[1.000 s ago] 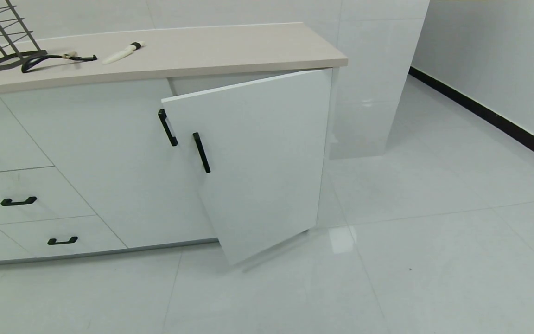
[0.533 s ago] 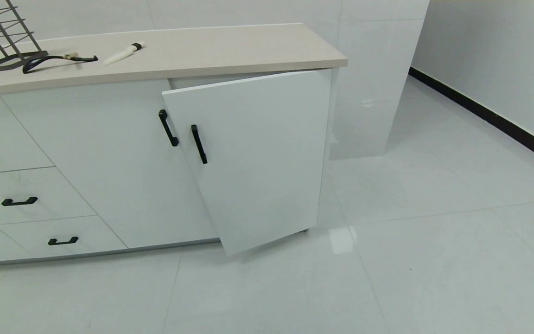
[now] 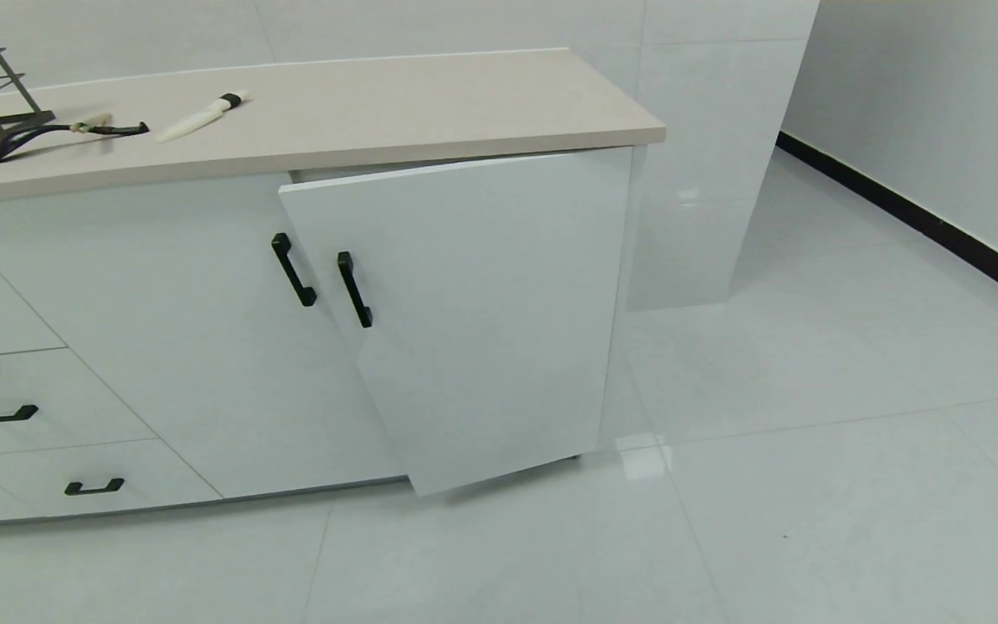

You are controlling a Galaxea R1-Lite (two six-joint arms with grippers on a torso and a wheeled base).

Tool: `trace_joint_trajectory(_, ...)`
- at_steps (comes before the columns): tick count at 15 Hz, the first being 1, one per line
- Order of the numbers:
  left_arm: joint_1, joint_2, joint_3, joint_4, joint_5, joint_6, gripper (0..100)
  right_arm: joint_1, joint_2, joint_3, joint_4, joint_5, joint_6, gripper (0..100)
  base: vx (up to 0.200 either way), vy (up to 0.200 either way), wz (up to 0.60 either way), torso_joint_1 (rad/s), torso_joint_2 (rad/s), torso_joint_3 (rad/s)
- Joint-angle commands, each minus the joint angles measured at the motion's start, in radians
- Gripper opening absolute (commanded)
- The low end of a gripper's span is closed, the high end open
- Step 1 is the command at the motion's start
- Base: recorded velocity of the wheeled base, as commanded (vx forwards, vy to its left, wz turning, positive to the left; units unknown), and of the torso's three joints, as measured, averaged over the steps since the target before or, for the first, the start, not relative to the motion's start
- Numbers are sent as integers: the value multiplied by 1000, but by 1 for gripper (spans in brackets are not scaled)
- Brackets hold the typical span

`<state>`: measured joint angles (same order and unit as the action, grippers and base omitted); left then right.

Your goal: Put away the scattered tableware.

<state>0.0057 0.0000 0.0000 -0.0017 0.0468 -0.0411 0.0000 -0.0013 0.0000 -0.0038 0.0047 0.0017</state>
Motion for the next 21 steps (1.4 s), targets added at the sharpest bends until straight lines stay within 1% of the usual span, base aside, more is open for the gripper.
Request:
trace_joint_trajectory(1, 0, 0, 0, 0, 1, 1, 100, 0, 1, 0, 2, 0, 1, 0, 0, 200, 0, 12, 7, -2)
trace_joint_trajectory(3, 0, 0, 0, 2, 1, 32, 100, 0, 1, 0, 2, 0, 1, 0, 0, 200, 0, 7, 7, 2)
trace_joint_trajectory(5, 0, 0, 0, 2, 1, 27, 100, 0, 1, 0, 2, 0, 1, 0, 0, 200, 0, 2, 5, 2)
trace_joint_trajectory(7, 0, 0, 0, 2, 2, 13, 100, 0, 1, 0, 2, -2, 1, 0, 0, 200, 0, 0, 0, 2)
trace_joint_trajectory(12, 0, 0, 0, 0, 2, 15, 100, 0, 1, 0, 2, -2, 1, 0, 0, 200, 0, 4, 0, 5)
trace_joint_trajectory(17, 0, 0, 0, 2, 2, 15, 100, 0, 3, 0, 4, -2, 0, 0, 0, 200, 600, 2, 4, 0)
trace_joint_trajectory(21, 0, 0, 0, 2, 2, 13, 100, 0, 3, 0, 2, -2, 0, 0, 0, 0, 600, 2, 0, 1)
